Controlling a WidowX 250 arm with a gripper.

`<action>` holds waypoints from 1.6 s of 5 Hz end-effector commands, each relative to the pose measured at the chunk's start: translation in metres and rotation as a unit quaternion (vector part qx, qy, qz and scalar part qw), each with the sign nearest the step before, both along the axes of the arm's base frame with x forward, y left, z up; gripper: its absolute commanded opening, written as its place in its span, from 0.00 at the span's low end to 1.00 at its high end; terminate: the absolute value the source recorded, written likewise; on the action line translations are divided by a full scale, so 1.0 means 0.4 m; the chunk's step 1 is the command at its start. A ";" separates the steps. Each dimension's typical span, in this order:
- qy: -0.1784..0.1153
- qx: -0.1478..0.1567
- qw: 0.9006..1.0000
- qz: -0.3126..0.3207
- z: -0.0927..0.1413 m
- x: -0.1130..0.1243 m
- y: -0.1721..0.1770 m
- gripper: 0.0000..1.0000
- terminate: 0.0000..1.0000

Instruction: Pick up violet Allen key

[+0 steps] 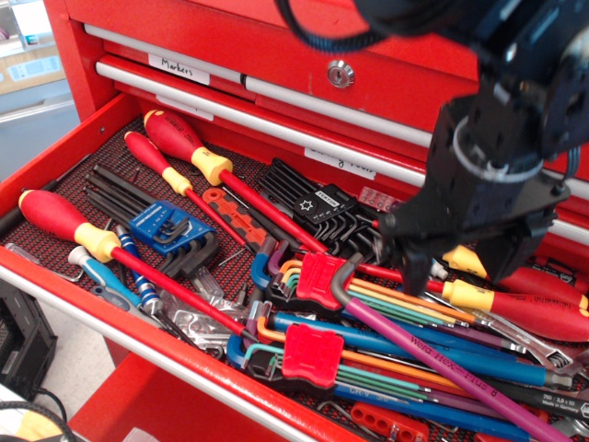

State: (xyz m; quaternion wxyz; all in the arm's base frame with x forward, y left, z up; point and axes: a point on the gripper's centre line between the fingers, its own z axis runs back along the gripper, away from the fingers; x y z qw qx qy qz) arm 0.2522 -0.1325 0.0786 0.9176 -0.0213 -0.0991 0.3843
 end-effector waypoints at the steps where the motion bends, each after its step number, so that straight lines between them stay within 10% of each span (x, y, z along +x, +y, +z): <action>1: -0.019 -0.049 0.998 0.035 -0.074 0.026 -0.036 1.00 0.00; 5: -0.032 -0.089 0.993 0.069 -0.187 0.005 -0.006 1.00 0.00; 6: -0.026 -0.105 0.992 0.068 -0.206 0.025 -0.008 0.00 0.00; 8: -0.024 -0.120 0.990 0.063 -0.209 0.037 -0.030 0.00 0.00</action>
